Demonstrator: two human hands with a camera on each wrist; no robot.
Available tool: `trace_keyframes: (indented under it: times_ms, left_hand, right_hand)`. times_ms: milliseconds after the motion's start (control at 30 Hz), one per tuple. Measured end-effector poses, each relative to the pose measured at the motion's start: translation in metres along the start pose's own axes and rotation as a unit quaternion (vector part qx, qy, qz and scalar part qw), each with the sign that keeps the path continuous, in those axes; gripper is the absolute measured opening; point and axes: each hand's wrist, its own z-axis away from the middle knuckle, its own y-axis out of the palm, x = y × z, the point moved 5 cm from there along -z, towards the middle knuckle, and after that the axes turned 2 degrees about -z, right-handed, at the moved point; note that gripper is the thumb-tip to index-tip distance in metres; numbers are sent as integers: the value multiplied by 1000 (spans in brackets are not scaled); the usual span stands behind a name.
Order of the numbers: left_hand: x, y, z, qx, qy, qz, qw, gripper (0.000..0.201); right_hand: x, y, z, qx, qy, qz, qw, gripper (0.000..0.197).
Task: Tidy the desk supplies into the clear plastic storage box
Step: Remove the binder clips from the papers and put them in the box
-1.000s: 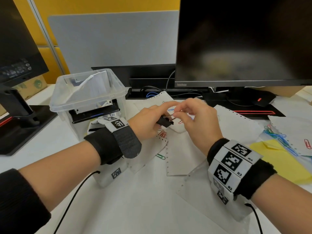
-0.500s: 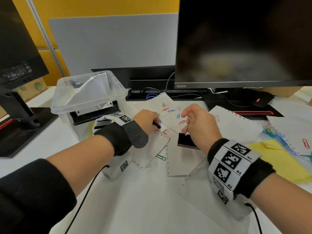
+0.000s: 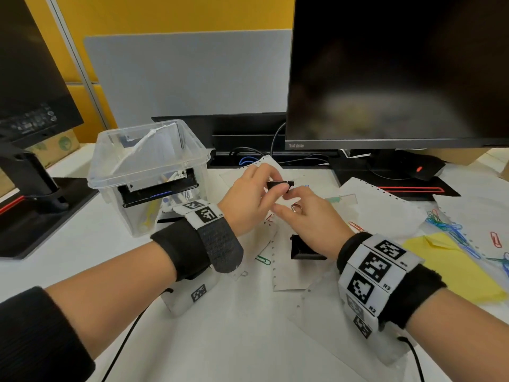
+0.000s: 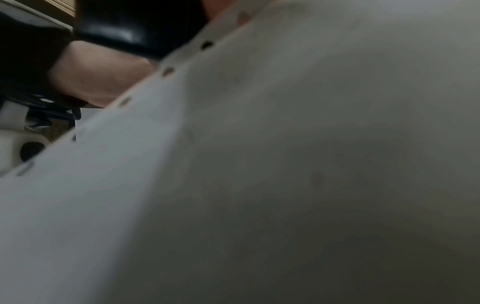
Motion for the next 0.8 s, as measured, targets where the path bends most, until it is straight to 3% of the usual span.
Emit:
trace_keyframes:
  times_ms: [133,267,367,500,700,800]
  left_hand:
    - [-5,3,1,39,22,14,999,24]
    - [-9,2,4,43,59,16,997,22]
    - [-7,-6,2,1,52,15,999,19]
    - [0,-20,0,-103,1,26,994,23]
    - [18,-24,-4,-140,-82,111,981,23]
    - [15,-20,-4,-126,-69,75,987,25]
  right_hand:
    - [3,4,-2,6,-47,25,999,35]
    - [0,0,-2,-3,-44,27,999,34]
    - [3,2,-2,19,-60,-1,998,27]
    - [7,4,1,51,-115,-47,991,21]
    - [9,6,6,84,-152,-41,984,24]
    - [6,5,5,52,-138,-7,989,32]
